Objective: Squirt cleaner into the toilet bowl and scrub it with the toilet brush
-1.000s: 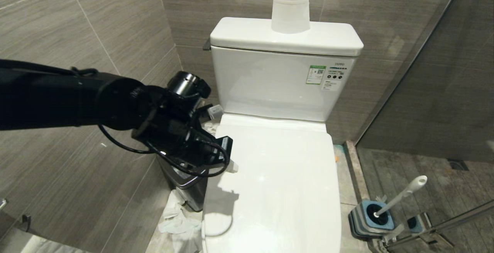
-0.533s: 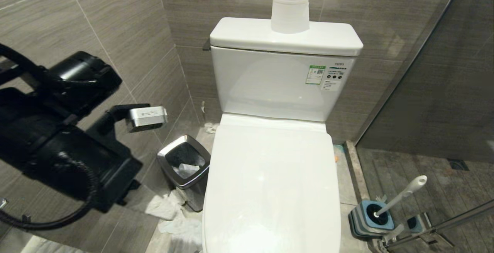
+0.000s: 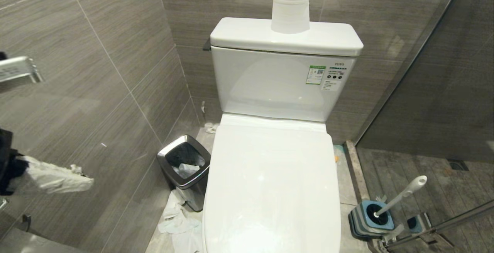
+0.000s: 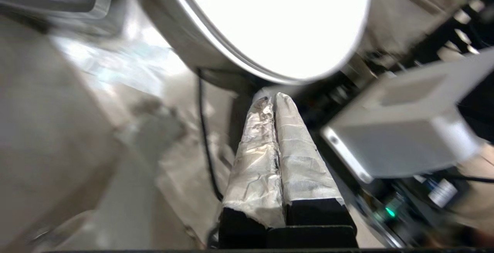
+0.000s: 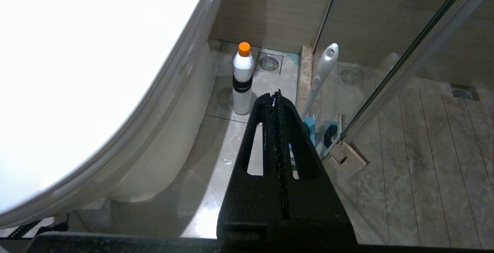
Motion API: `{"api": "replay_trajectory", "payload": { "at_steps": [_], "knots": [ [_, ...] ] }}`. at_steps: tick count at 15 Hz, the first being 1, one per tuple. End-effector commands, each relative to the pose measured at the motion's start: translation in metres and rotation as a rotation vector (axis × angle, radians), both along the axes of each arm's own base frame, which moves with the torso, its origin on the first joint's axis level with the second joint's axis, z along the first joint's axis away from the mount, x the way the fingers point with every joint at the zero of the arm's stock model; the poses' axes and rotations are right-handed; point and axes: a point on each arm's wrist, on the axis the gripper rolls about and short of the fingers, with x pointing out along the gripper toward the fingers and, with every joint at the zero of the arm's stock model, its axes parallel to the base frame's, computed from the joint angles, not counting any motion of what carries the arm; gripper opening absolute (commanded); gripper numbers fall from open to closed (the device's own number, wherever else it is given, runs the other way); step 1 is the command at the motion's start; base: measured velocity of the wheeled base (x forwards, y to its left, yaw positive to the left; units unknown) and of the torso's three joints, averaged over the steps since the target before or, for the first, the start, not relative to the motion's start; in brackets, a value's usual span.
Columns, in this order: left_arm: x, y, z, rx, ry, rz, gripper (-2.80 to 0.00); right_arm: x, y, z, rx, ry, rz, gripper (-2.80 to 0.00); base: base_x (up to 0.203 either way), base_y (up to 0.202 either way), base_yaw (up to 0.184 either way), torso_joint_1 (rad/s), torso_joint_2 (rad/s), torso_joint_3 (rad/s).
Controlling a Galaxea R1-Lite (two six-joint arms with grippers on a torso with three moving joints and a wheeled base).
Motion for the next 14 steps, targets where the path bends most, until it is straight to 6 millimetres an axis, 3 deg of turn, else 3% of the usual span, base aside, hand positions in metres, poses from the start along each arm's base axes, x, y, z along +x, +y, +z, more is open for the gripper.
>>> {"api": "replay_trajectory", "payload": {
  "at_steps": [1, 5, 8, 11, 13, 14],
  "knots": [
    [-0.037, 0.011, 0.018, -0.005, -0.197, 0.046, -2.80, 0.000, 0.000, 0.000, -0.001, 0.001, 0.001, -2.80, 0.000, 0.000, 0.000, 0.000, 0.00, 0.000],
    [-0.067, 0.021, 0.051, 0.002, -0.496, 0.187, -2.80, 0.000, 0.000, 0.000, -0.001, 0.001, -0.001, -2.80, 0.000, 0.000, 0.000, 0.000, 0.00, 0.000],
    [-0.110, 0.033, 0.059, 0.000, -0.677, 0.335, -2.80, 0.000, 0.000, 0.000, -0.001, 0.000, -0.001, -2.80, 0.000, 0.000, 0.000, 0.000, 0.00, 0.000],
    [-0.175, 0.045, 0.053, -0.008, -0.879, 0.526, -2.80, 0.000, 0.000, 0.000, -0.001, 0.001, -0.001, -2.80, 0.000, 0.000, 0.000, 0.000, 0.00, 0.000],
    [-0.217, 0.050, 0.033, -0.020, -0.971, 0.625, -2.80, 0.000, 0.000, 0.000, -0.001, 0.001, -0.001, -2.80, 0.000, 0.000, 0.000, 0.000, 0.00, 0.000],
    [-0.229, 0.051, 0.020, -0.021, -0.998, 0.656, -2.80, 0.000, 0.000, 0.000, -0.001, 0.001, -0.001, -2.80, 0.000, 0.000, 0.000, 0.000, 0.00, 0.000]
  ]
}}
